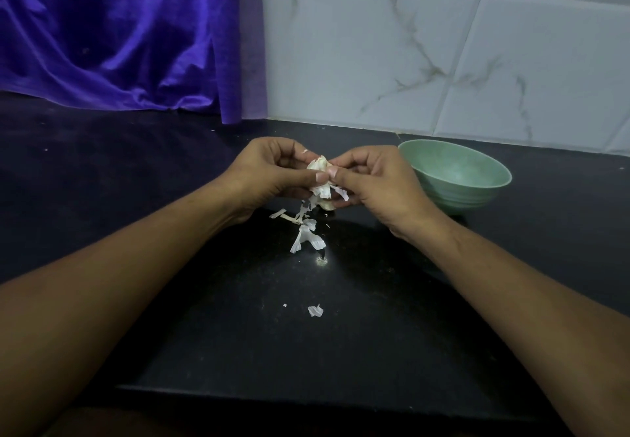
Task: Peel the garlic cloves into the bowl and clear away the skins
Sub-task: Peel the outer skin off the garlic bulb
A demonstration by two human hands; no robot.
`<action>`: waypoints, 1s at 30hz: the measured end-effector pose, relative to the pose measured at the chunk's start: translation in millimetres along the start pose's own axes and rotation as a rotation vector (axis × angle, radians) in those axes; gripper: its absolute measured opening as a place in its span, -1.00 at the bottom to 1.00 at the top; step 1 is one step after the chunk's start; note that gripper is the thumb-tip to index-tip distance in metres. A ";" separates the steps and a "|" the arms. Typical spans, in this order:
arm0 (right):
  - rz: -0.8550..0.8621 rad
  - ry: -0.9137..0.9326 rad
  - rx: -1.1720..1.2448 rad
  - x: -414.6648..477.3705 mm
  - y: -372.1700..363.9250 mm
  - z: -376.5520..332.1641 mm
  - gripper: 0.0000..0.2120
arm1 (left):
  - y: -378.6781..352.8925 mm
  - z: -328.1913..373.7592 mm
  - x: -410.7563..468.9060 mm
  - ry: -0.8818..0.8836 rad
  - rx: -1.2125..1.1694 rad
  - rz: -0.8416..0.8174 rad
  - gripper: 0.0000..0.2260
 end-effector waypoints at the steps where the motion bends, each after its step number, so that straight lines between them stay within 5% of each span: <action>1: 0.003 0.021 -0.033 0.4 -0.2 -0.1 -0.97 | 0.4 0.0 0.2 0.002 -0.003 0.005 -0.66; 30: -0.004 0.012 0.068 -1.3 -3.4 8.5 -0.90 | -0.3 -6.4 1.0 0.090 -0.074 0.023 -0.86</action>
Point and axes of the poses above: each hand's wrist, its own x-axis towards the middle knuckle, its own y-axis out of the back of the hand, z = x × y, the point moved 7 cm from there along x, towards the middle knuckle, and after that the axes turned 14 degrees about x, right-handed, at the moved point
